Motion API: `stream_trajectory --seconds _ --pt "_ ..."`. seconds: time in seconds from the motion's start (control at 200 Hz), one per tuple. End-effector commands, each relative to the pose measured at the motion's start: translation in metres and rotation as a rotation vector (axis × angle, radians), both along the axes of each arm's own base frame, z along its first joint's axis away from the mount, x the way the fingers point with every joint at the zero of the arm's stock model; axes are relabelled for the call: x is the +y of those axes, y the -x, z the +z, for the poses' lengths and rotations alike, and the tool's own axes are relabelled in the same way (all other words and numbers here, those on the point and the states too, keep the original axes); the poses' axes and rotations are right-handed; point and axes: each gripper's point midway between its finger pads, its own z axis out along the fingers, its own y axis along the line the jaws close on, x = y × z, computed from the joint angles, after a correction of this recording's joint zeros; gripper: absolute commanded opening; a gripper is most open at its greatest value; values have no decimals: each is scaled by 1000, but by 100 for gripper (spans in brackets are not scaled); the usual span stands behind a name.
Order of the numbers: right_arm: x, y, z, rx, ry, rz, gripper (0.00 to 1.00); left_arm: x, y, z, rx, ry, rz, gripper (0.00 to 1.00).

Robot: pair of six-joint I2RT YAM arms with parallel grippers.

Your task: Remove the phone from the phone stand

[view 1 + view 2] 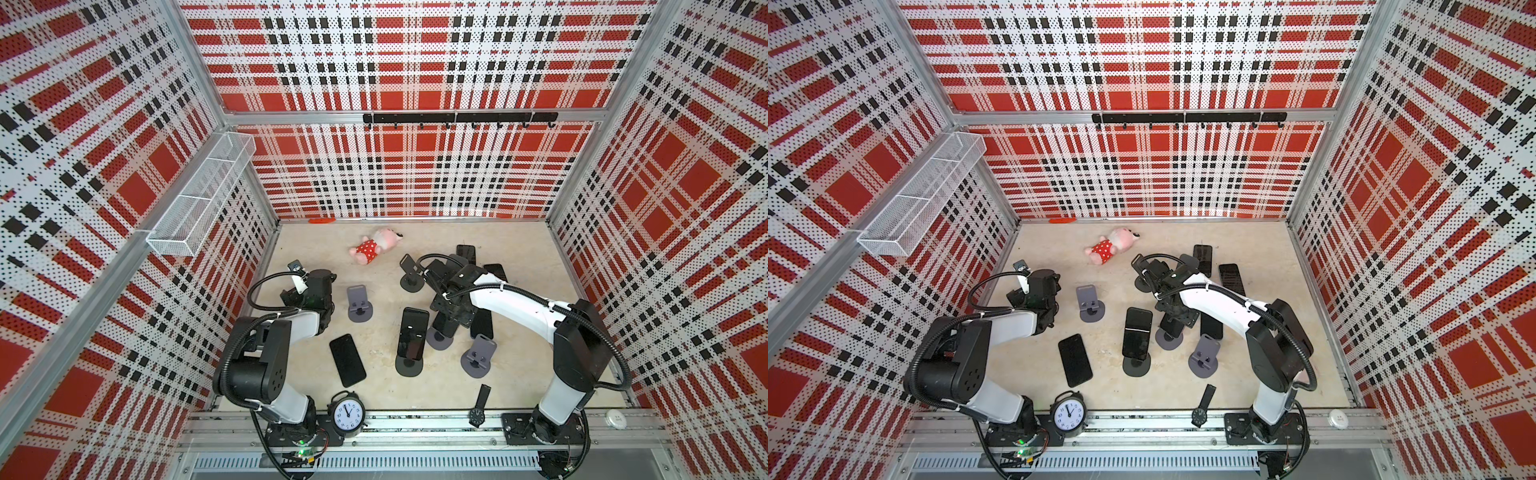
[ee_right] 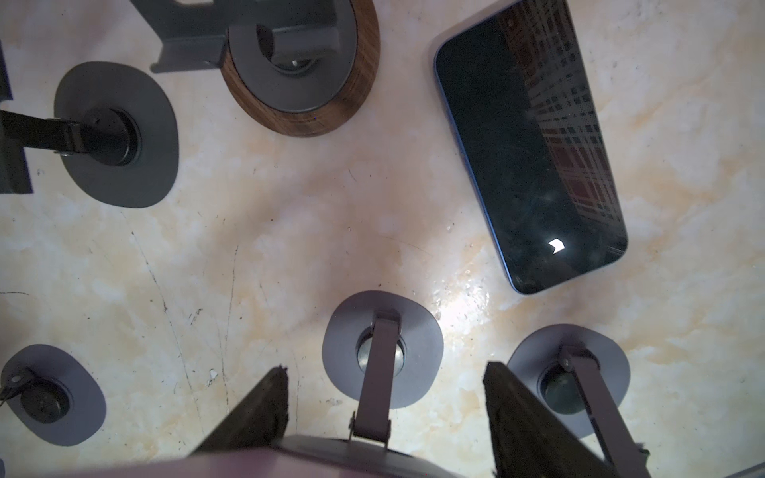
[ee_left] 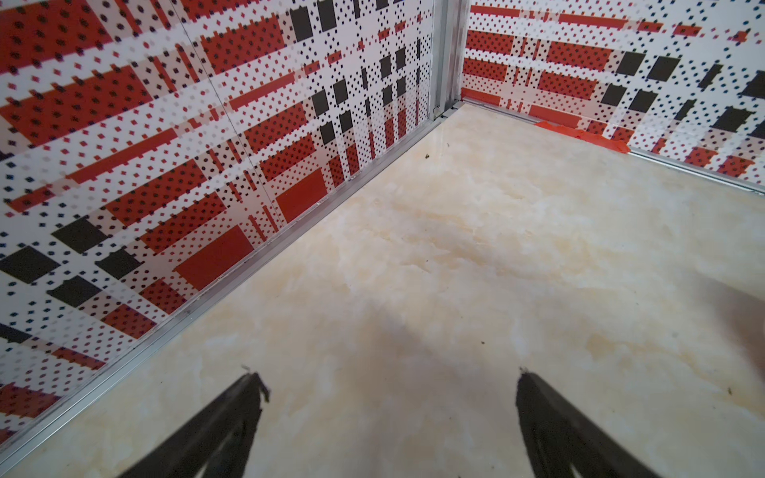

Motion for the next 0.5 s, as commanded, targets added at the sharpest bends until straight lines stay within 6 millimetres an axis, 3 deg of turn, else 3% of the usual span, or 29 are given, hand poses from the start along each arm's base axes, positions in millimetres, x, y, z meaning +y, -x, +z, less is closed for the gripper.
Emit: stream_trajectory --seconds 0.0,0.311,0.496 --pt "-8 -4 23 -72 23 5 76 0 -4 5 -1 -19 9 98" --pt "-10 -11 45 -158 29 99 72 -1 -5 4 7 -21 7 98" --pt "-15 -14 70 -248 20 144 71 0 -4 3 9 -20 9 98"
